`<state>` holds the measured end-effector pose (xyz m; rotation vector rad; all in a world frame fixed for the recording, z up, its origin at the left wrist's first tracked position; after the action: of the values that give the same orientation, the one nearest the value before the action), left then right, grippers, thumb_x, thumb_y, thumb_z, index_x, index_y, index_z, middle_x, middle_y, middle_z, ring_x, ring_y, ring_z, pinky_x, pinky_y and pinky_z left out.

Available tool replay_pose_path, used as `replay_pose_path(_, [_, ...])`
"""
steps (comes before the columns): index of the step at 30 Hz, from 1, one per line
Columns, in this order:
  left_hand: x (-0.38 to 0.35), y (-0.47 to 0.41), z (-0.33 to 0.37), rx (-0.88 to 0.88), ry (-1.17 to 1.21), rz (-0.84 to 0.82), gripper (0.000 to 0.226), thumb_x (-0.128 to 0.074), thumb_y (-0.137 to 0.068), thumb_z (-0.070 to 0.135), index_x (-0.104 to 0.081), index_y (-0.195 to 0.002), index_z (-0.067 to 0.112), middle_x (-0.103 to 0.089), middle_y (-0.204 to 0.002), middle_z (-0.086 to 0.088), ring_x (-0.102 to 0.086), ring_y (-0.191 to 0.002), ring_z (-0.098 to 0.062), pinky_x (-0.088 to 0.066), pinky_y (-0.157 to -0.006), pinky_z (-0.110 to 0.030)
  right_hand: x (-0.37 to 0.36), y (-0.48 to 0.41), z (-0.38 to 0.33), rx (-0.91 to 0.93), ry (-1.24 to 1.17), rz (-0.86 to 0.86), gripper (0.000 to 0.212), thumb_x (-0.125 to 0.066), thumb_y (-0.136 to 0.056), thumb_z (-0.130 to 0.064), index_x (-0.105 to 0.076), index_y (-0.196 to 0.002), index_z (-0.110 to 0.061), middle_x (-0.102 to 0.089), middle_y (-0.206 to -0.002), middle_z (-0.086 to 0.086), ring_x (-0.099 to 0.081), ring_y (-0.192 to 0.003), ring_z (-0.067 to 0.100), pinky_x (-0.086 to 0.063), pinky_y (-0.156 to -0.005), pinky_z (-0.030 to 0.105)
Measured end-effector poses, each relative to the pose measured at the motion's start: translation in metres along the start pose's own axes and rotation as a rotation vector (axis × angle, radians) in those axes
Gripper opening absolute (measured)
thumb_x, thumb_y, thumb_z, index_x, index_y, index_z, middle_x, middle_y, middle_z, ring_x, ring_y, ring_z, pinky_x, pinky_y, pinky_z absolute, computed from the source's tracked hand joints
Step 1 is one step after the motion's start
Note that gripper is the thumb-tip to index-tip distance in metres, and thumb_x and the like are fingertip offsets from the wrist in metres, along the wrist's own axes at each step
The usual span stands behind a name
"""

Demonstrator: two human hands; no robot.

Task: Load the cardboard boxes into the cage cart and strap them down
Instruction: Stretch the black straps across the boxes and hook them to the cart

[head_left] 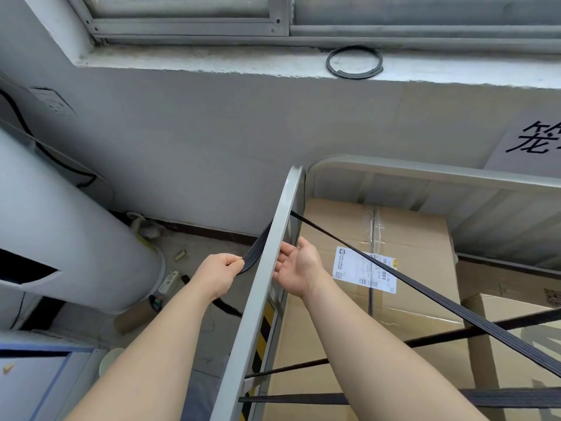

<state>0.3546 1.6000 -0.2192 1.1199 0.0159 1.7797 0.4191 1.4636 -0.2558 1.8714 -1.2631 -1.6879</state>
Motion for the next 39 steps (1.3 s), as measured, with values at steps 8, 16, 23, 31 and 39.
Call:
replay_pose_path(8, [-0.012,0.000,0.001,-0.013,-0.063,-0.079,0.034,-0.051,-0.099,0.032,-0.057,-0.069,0.017,-0.049,-0.057,0.003,-0.040,-0.054,-0.014,-0.030,-0.054,-0.027,-0.006,-0.002,0.003,-0.069,0.004,-0.031,0.072,-0.018,-0.102,-0.051,-0.065,-0.106,0.004,-0.063,-0.094,0.020,-0.062,-0.097,0.035,-0.049,-0.091,0.045])
replay_pose_path(16, [0.010,0.020,0.013,0.004,-0.028,-0.043,0.035,-0.037,-0.103,0.034,-0.065,-0.090,0.018,-0.066,-0.089,0.002,-0.058,-0.089,-0.017,-0.039,-0.073,-0.028,0.030,0.034,-0.018,0.090,-0.054,0.245,0.046,-0.036,-0.103,-0.034,-0.070,-0.099,-0.003,-0.047,-0.063,0.004,-0.043,-0.057,0.014,-0.049,-0.077,0.030])
replay_pose_path(23, [0.046,0.056,0.044,-0.056,0.036,0.072,0.026,-0.043,-0.101,0.030,-0.065,-0.110,0.018,-0.070,-0.099,0.005,-0.062,-0.102,-0.020,-0.045,-0.095,-0.035,0.044,0.123,-0.029,0.178,0.103,0.196,0.014,-0.050,-0.096,-0.015,-0.061,-0.095,-0.006,-0.048,-0.052,0.003,-0.042,-0.039,0.015,-0.045,-0.057,0.031])
replay_pose_path(31, [0.013,0.144,0.112,-0.217,0.093,-0.019,0.018,-0.055,-0.097,0.027,-0.064,-0.110,0.020,-0.070,-0.100,0.003,-0.062,-0.098,-0.015,-0.047,-0.087,-0.032,0.057,0.256,-0.061,0.332,0.254,0.085,0.020,-0.056,-0.094,-0.010,-0.062,-0.108,0.003,-0.047,-0.053,0.000,-0.043,-0.041,0.013,-0.045,-0.056,0.029])
replay_pose_path(39, [-0.065,0.225,0.185,-0.421,-0.031,-0.143,0.045,-0.060,-0.094,0.030,-0.050,-0.137,0.022,-0.058,-0.127,0.000,-0.056,-0.113,-0.017,-0.045,-0.094,-0.031,0.108,0.377,-0.080,0.466,0.533,0.170,0.020,-0.054,-0.097,-0.013,-0.063,-0.107,0.001,-0.044,-0.053,0.000,-0.037,-0.043,0.013,-0.041,-0.054,0.028])
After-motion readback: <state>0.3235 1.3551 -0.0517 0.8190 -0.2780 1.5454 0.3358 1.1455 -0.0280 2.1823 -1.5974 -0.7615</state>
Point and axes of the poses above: each hand's wrist, its own y-axis away from the middle knuckle, its own x-axis out of the back of the hand, z = x × y, the point moved 7 cm from there along -y, towards the middle knuckle
